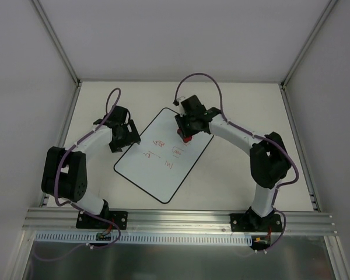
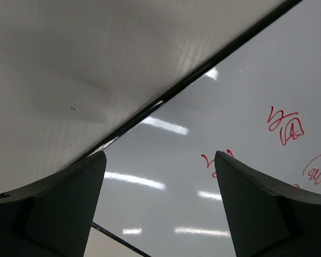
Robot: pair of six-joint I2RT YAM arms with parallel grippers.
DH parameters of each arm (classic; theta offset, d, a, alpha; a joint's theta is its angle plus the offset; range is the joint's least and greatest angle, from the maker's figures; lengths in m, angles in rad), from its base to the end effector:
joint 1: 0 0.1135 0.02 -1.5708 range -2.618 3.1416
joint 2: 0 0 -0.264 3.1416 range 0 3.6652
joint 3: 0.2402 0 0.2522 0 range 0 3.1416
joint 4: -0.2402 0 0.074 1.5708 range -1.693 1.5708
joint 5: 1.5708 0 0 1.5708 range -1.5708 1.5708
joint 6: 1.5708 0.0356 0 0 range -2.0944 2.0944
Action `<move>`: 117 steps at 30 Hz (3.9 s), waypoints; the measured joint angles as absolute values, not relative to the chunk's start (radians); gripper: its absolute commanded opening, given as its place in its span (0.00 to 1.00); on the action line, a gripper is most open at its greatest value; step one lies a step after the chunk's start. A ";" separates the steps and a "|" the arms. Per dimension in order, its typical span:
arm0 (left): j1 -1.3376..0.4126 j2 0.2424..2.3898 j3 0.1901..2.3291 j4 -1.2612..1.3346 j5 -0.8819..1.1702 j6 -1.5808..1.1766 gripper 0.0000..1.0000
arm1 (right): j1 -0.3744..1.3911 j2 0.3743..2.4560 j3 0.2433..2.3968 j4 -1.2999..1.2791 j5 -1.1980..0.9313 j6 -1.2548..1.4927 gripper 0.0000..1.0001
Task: Erase the whiteboard
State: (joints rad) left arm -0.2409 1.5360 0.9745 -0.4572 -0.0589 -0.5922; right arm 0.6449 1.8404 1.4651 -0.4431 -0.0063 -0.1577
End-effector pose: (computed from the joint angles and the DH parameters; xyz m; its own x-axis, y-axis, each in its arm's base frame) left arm 0.2992 -0.0713 0.2044 -0.8023 -0.3767 -0.4631 -0.2888 0.9239 -0.2512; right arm 0.3316 0.2497 0.2540 -0.4813 -0.5585 -0.6756 -0.6887 0.7178 -0.1028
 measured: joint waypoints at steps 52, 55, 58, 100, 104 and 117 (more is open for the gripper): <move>-0.478 1.674 0.912 -0.310 0.167 -0.669 0.00 | 0.820 1.971 1.344 -0.352 0.276 0.077 0.00; -0.478 1.674 0.907 -0.302 0.173 -0.672 0.00 | 0.821 1.986 1.363 -0.356 0.270 0.094 0.00; -0.478 1.670 0.900 -0.294 0.173 -0.677 0.00 | 0.828 2.009 1.394 -0.359 0.265 0.107 0.00; -0.479 1.664 0.884 -0.268 0.178 -0.748 0.00 | 0.846 1.865 1.176 -0.249 0.296 0.257 0.00; -0.479 1.664 0.884 -0.268 0.178 -0.749 0.00 | 0.790 1.748 1.040 -0.305 0.366 0.281 0.00; -0.479 1.664 0.884 -0.268 0.178 -0.749 0.00 | 0.962 1.819 1.120 -0.290 0.327 0.329 0.00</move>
State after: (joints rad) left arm -0.4789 1.6642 0.8841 -0.2676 0.1780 -0.7494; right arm 0.9615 1.8194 1.1198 -0.2905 0.3271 0.3290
